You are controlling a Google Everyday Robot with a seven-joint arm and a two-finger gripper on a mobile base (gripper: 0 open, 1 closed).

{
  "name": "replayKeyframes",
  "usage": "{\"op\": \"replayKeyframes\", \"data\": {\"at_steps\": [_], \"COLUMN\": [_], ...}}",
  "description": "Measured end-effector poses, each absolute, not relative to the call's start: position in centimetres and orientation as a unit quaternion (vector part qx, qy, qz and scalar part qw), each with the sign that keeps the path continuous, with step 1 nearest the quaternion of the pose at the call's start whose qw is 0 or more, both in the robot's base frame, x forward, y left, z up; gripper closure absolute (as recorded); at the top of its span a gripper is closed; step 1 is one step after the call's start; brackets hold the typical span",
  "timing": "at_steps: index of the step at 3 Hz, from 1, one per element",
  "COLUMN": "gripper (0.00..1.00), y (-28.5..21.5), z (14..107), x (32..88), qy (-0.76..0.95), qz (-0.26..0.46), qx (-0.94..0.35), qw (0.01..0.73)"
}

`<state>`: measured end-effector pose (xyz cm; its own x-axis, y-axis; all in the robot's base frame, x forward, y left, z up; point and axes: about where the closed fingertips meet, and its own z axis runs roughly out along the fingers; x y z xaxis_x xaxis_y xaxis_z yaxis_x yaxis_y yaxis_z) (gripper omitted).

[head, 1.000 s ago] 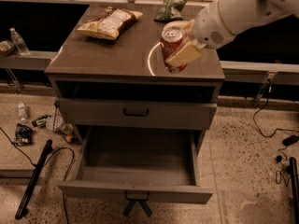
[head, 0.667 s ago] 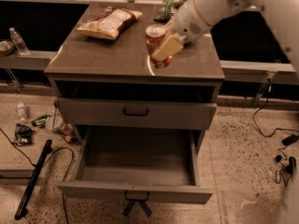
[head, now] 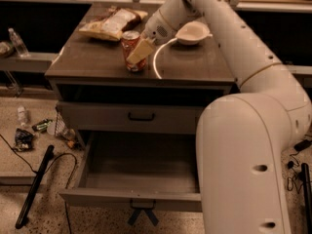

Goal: Pick coke can from middle drawer and place on counter

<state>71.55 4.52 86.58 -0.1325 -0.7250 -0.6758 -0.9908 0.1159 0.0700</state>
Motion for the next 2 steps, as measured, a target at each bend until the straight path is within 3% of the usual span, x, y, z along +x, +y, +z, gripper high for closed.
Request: {"op": "replayKeyframes", "data": {"at_steps": [1, 2], "gripper": [0.51, 0.2], "y": [4.6, 4.9], "z": [87.0, 90.4], "x": [71.8, 75.5], "qy": [0.703, 0.692], "qz": [0.266, 0.258], "qx": [-0.608, -0.592], "qw": [0.254, 0.321]}}
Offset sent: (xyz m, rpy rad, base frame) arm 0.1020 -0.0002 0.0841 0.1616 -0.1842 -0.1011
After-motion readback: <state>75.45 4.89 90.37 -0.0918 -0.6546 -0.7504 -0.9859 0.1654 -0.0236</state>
